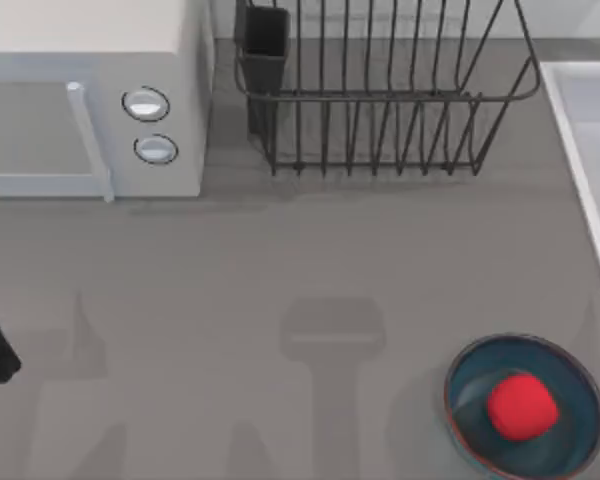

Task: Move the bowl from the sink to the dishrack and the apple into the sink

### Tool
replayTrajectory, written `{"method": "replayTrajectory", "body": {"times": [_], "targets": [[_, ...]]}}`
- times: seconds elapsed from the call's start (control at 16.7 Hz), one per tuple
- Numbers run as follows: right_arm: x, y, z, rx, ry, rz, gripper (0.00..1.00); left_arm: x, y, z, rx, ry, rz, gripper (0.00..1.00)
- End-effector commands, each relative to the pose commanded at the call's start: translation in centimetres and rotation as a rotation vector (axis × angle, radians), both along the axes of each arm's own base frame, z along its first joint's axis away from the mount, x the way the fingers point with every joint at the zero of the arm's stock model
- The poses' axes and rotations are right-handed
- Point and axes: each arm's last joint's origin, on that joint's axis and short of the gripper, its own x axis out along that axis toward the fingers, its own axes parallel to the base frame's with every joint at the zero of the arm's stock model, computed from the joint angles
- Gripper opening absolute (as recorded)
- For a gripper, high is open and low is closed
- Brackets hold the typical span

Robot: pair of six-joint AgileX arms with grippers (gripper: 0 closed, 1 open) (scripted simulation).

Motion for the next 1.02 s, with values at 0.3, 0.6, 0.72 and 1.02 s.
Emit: {"method": "replayTrajectory", "body": {"times": [0.3,0.6,0.72,1.02], "targets": [[0.0,-0.1,1.0,-0.013,0.027,-0.004,1.00,0.0,0.0,0.0,0.000,0.000,0.000,1.00],[1.3,-0.3,5.4,-0.065,0.199,-0.011,1.00,0.0,0.0,0.0,0.000,0.000,0.000,1.00],[2.8,-0.5,7.5,-0.087,0.315,-0.011,1.00,0.0,0.0,0.0,0.000,0.000,0.000,1.00],[9.9,-1.8,11.4,-0.119,0.682,-0.001,1.00,0.0,0.0,0.0,0.000,0.000,0.000,1.00]]}}
